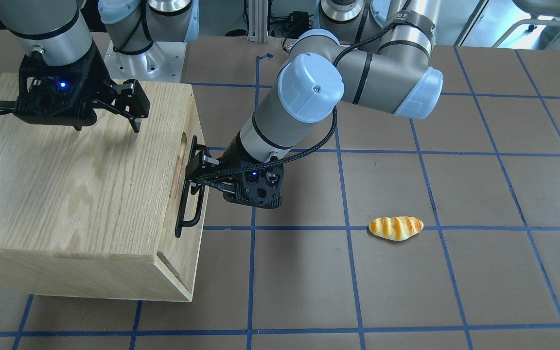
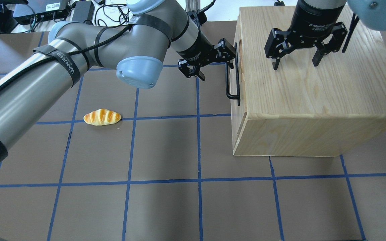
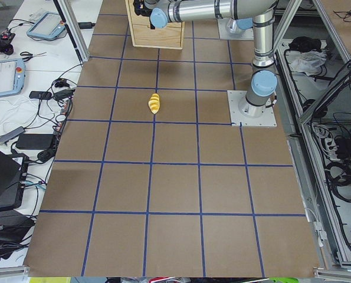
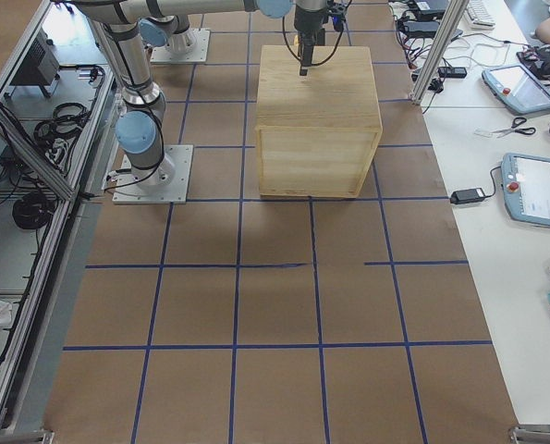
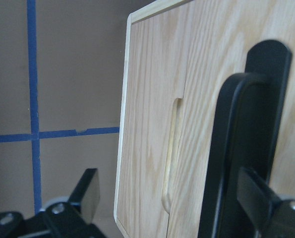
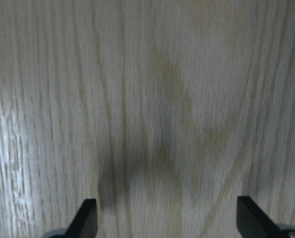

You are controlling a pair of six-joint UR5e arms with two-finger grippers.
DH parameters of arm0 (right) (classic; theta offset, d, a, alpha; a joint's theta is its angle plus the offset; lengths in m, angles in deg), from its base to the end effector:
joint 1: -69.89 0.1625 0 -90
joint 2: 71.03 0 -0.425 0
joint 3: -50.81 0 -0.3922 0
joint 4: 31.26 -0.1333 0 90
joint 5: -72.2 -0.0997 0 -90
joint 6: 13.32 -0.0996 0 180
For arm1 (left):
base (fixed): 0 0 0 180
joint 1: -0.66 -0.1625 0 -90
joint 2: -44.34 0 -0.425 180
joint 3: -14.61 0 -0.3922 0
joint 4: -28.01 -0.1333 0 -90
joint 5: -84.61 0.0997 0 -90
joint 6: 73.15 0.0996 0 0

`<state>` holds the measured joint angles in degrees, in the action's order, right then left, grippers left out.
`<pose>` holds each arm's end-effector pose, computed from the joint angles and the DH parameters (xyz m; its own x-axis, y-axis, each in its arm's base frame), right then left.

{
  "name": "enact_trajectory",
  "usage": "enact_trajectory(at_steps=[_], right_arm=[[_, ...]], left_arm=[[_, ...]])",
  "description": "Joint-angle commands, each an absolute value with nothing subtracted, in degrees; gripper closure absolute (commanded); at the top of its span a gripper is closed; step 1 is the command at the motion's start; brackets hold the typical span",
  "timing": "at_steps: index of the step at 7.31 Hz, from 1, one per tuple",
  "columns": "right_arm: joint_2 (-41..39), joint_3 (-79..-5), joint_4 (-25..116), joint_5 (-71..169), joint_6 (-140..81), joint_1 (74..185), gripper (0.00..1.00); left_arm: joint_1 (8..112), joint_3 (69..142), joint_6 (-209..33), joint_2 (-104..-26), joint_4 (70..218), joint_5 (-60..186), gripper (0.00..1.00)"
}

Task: Open upper drawer

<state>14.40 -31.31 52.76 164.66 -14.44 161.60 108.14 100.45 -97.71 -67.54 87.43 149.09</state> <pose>0.1445 -0.5163 0.5047 -0.9990 -0.0123 0.0438 -0.0103 0.9989 0.0457 -0.3631 -0.5663 0.3721 -0.8784 -0.0568 0.4745 -0.0795 0.9964 -0.0279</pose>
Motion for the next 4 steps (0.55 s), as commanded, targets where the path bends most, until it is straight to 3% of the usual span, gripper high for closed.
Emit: enact_trajectory(at_steps=[1,4], right_arm=[[14.4,-31.3,52.8,164.7,-14.4,161.6,0.0],[14.4,-31.4,52.8,164.7,-14.5,161.6,0.0]], left_arm=[[108.1,100.5,-97.0,-67.5,87.4,149.1,0.0],[108.1,100.7,-96.3,-67.5,87.4,149.4,0.0]])
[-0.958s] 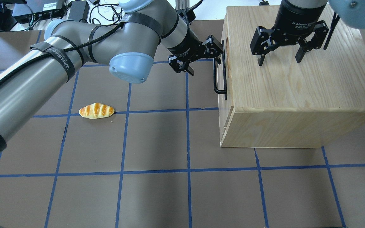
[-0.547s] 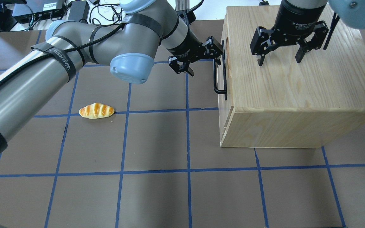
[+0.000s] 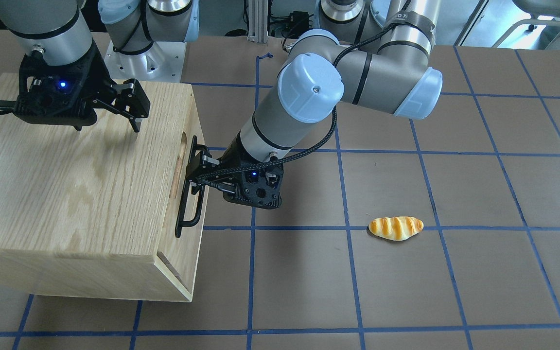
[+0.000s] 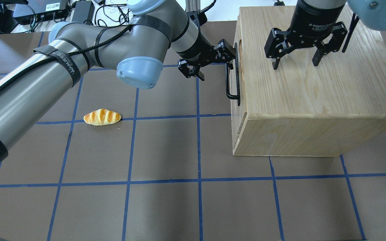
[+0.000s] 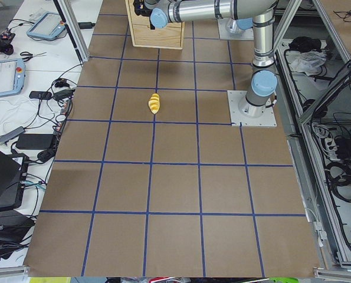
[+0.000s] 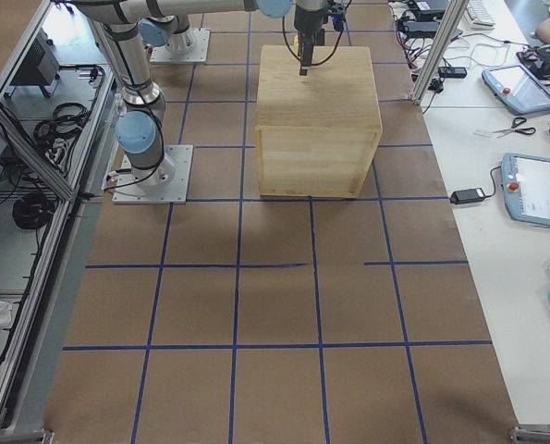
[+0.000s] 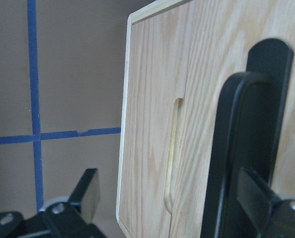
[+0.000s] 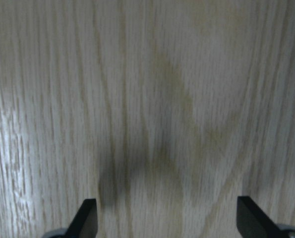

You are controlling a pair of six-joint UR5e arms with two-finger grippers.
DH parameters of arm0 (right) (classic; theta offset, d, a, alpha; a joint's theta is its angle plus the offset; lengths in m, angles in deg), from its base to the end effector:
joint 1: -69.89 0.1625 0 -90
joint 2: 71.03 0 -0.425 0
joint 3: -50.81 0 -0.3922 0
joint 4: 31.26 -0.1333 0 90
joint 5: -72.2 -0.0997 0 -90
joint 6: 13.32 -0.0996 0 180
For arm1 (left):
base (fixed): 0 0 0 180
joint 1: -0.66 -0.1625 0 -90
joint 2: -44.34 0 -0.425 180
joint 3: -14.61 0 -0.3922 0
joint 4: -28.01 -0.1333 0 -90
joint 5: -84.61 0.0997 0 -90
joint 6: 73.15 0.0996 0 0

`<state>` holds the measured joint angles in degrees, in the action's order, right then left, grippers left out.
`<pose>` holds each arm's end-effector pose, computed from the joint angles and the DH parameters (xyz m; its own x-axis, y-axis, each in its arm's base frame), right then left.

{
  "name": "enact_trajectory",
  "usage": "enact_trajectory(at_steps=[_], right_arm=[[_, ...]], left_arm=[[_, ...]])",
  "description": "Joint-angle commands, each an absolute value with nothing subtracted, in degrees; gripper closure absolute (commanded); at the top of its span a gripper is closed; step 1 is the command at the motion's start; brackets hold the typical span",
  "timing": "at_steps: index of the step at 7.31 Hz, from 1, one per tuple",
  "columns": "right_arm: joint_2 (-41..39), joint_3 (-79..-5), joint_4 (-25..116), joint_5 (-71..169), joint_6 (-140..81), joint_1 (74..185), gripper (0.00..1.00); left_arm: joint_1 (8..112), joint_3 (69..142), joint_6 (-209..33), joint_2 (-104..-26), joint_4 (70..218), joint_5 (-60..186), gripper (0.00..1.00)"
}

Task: Open upper drawer

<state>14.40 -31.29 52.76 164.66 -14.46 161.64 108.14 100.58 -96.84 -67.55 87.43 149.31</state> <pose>0.1449 -0.5162 0.5049 -0.9990 -0.0126 0.0438 -0.0106 0.9989 0.0454 -0.3626 -0.5660 0.3707 -0.8815 -0.0430 0.4702 -0.0668 0.9972 -0.0341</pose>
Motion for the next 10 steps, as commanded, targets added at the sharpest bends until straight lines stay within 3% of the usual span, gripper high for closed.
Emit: enact_trajectory(at_steps=[1,10], right_arm=[[14.4,-31.3,52.8,164.7,-14.5,161.6,0.0],[14.4,-31.3,52.8,164.7,-14.4,161.6,0.0]], left_arm=[[108.1,100.8,-95.7,-67.5,87.5,149.5,0.0],[107.9,103.2,-83.7,-65.8,87.9,158.8,0.0]])
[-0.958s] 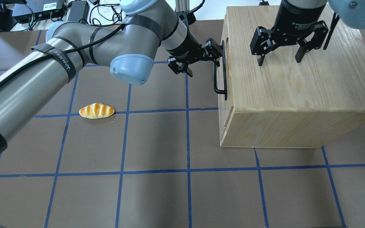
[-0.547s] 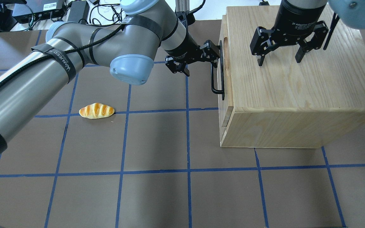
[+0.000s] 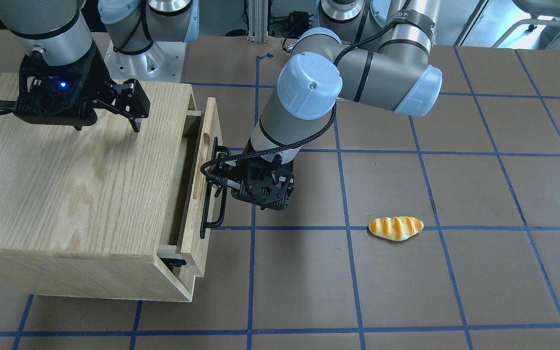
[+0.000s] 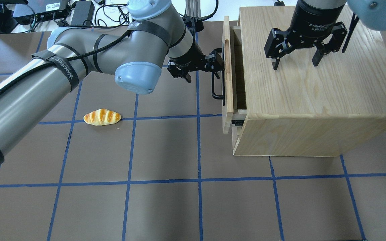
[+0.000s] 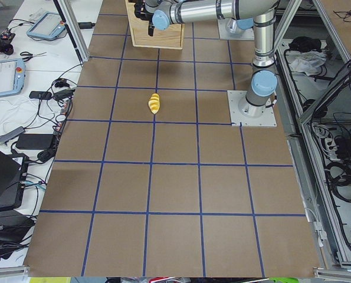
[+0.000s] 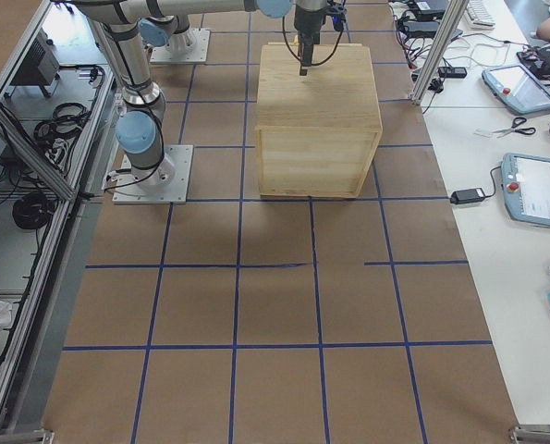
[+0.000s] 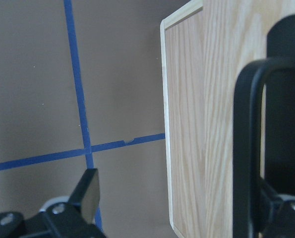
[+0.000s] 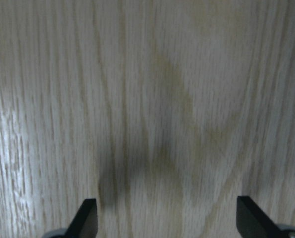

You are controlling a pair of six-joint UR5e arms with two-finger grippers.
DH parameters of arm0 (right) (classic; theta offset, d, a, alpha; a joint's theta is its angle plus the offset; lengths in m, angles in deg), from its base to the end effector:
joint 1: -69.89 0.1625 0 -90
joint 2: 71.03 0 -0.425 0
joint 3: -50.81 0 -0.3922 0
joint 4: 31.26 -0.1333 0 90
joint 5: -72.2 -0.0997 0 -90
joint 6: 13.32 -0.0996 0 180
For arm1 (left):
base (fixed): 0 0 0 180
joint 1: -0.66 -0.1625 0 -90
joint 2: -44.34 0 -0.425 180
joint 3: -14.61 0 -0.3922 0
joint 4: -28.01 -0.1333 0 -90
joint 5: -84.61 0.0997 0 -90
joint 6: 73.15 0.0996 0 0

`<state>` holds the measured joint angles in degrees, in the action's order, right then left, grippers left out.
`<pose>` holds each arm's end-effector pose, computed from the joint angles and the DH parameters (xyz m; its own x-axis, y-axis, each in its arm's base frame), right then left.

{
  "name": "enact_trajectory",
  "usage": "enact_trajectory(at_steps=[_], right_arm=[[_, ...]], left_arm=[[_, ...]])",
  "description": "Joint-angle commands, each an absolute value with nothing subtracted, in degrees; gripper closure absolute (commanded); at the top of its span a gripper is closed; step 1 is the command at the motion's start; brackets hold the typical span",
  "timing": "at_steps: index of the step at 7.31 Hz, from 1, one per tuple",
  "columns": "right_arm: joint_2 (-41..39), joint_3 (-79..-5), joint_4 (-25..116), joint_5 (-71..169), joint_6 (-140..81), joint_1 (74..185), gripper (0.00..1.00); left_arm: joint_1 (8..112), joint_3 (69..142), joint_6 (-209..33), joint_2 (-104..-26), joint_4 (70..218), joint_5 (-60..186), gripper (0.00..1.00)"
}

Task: Open upper drawer
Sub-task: 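Pull the drawer handle with the left gripper away from the cabinet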

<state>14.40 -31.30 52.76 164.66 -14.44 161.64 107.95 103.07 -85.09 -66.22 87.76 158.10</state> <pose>0.1449 -0.5162 0.5048 -0.9990 -0.0130 0.0438 -0.0110 0.9989 0.0456 -0.3435 -0.5596 0.3584 -0.9399 0.1367 0.3130 0.0992 0.9862 -0.1329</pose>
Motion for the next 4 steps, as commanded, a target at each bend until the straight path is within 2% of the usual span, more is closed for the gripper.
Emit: enact_trajectory(at_steps=[1,4], right_arm=[[14.4,-31.3,52.8,164.7,-14.4,161.6,0.0],[14.4,-31.3,52.8,164.7,-14.5,161.6,0.0]], left_arm=[[107.8,103.3,-83.3,-65.7,88.0,159.8,0.0],[106.0,103.3,-79.8,-64.5,89.0,163.7,0.0]])
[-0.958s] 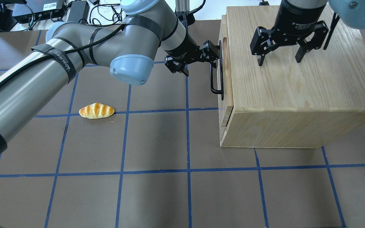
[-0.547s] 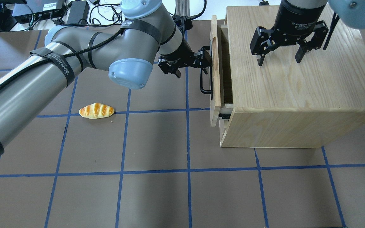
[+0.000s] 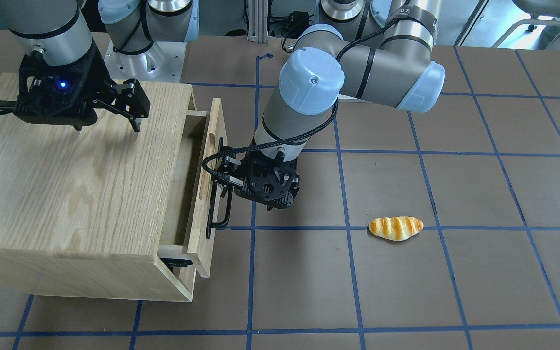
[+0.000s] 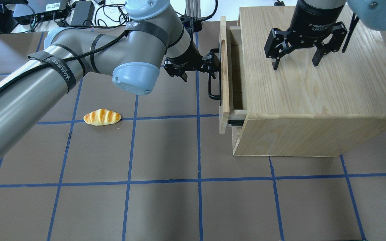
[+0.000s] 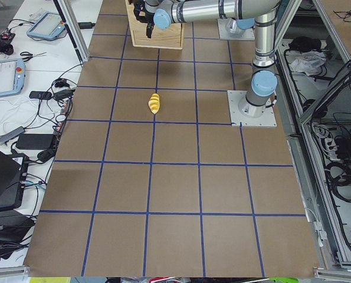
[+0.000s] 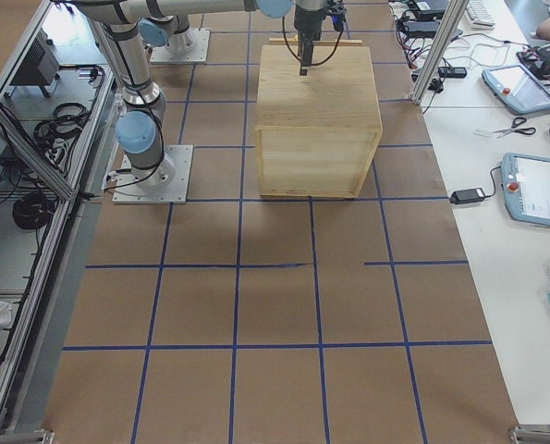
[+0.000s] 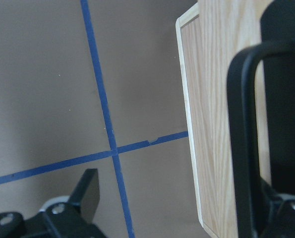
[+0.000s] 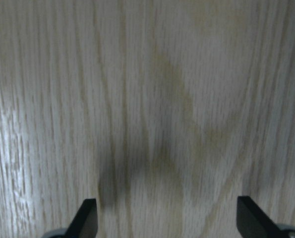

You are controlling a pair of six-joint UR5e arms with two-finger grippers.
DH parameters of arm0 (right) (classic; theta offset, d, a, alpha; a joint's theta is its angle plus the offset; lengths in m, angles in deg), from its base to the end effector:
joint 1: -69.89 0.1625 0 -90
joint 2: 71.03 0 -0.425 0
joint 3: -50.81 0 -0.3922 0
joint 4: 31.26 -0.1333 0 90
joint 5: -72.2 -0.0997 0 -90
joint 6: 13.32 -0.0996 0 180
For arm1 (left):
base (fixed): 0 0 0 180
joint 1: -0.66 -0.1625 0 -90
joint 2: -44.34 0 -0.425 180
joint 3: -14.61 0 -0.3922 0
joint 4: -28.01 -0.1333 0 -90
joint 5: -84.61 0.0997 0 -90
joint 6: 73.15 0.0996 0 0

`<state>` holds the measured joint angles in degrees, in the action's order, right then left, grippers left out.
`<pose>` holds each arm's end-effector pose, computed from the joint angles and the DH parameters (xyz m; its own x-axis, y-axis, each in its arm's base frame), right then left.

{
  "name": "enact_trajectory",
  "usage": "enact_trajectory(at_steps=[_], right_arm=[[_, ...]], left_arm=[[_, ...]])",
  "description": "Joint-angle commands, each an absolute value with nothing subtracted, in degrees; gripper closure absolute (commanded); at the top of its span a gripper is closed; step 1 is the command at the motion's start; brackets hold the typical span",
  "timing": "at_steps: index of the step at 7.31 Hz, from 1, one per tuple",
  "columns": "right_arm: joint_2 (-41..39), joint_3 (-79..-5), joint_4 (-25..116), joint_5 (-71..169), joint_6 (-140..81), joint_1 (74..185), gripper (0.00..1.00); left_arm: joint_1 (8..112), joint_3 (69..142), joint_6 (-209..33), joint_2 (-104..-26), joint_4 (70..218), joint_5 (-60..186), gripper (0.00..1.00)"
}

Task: Open upper drawer
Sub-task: 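Pull the drawer handle with the left gripper away from the cabinet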

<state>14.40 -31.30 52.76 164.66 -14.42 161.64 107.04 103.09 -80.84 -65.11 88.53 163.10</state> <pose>0.1449 -0.5162 0.5048 -0.9990 -0.0133 0.0438 -0.0113 0.9989 0.0456 -0.3252 -0.5630 0.3668 -0.9575 0.1861 0.2205 0.1495 0.9736 -0.1723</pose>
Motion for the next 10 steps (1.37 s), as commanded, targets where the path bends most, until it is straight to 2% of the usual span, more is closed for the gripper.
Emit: enact_trajectory(at_steps=[1,10], right_arm=[[14.4,-31.4,52.8,164.7,-14.4,161.6,0.0],[14.4,-31.4,52.8,164.7,-14.4,161.6,0.0]], left_arm=[[104.6,103.5,-77.6,-64.2,89.3,163.8,0.0],[102.3,103.5,-75.3,-61.9,93.2,163.7,0.0]])
